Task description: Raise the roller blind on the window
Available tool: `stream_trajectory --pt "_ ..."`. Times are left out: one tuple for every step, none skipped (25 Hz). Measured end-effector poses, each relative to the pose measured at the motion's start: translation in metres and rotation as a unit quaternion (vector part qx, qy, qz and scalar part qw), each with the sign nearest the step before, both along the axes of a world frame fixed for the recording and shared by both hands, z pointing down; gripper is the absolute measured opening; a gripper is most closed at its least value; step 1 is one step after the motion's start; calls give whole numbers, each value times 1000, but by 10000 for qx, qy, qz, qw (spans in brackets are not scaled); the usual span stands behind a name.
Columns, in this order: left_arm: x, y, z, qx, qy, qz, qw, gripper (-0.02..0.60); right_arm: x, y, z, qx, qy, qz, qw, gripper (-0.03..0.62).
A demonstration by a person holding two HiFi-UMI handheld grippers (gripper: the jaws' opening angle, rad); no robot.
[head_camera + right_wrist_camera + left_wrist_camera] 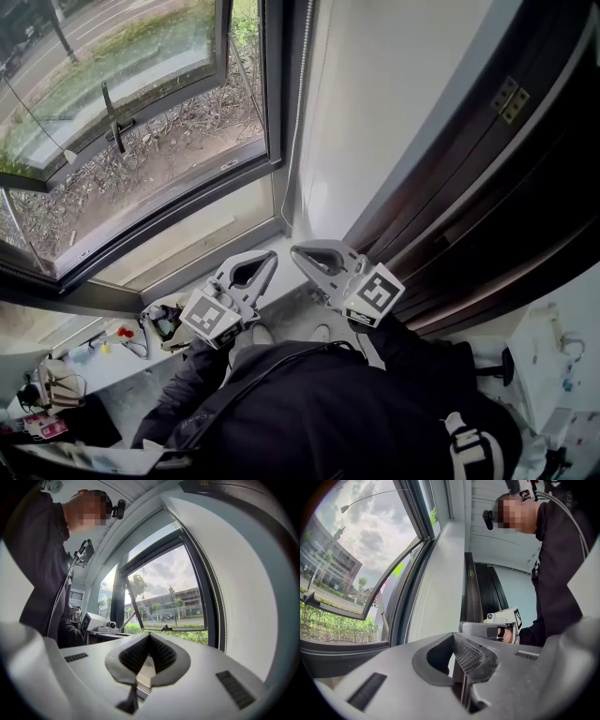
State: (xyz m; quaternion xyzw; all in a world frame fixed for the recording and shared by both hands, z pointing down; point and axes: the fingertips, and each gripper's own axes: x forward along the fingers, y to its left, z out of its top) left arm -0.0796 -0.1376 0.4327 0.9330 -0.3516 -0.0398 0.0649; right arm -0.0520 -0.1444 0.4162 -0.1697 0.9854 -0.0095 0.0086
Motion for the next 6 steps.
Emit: stream_trajectory --pt "1 0 -1 1 15 6 10000 6 0 0 0 -2 -7 -5 10000 5" --pt "1 0 -3 12 39 12 10000 6 0 0 -1 -16 -21 -9 10000 6" --pt "2 0 -5 31 53 17 10000 7 0 0 -1 -37 -43 -10 10000 5" --pt "2 0 -6 41 36 22 10000 6 0 0 -1 -59 -71 -6 10000 5" --pt "2 1 -5 41 0 31 10000 7 0 0 -1 -78 -98 0 9999 5" --pt "2 1 -3 37 -37 41 10000 6 1 0 -1 -94 -121 8 9999 5"
